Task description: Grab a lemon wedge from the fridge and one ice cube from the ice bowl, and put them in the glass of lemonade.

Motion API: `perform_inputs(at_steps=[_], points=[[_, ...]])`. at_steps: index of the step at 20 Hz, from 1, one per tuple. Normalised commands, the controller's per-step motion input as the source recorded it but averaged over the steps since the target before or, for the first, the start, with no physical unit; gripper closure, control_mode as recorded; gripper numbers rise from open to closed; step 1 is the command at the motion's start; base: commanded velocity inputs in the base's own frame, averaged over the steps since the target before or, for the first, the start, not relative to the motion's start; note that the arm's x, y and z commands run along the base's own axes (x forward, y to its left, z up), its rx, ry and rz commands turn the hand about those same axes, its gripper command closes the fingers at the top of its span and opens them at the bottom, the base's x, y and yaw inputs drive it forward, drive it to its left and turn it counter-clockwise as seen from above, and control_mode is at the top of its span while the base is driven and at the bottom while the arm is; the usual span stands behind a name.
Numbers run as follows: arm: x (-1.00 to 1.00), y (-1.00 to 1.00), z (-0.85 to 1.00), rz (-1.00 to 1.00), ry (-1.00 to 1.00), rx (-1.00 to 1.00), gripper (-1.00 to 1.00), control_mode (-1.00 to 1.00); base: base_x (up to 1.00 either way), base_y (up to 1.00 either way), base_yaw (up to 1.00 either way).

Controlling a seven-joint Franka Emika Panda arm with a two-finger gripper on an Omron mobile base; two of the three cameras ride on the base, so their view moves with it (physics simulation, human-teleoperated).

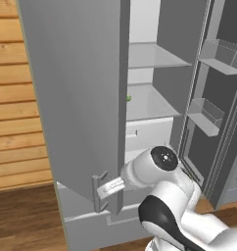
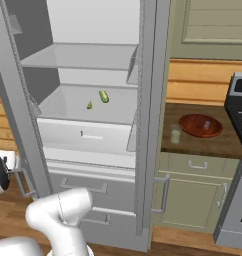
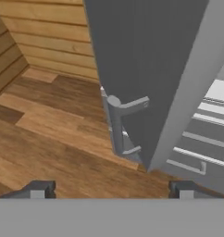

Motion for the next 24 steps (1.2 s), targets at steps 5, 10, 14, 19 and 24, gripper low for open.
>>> perform_inputs(at_steps=[5,10,14,19,24], points=[[-0.43,-0.40,1.00,0.00,-0.07,0.12,-1.00,-1.00,0.00,0.00,0.00],[-0.03,-0.55,0.95,0.00,-0.13,0.11,-1.00,-1.00,0.00,0.00,0.00],[0.09,-0.71,0.94,0.00,-0.16,0.12,-1.00,-1.00,0.00,0.00,0.00],[0.47,-0.53,0.27,0.01,-0.09,0.13,-1.00,-1.00,0.00,0.00,0.00],[0.98,-0.01,0.00,0.21,0.01,0.10,-1.00,-1.00,0.00,0.00,0.00]])
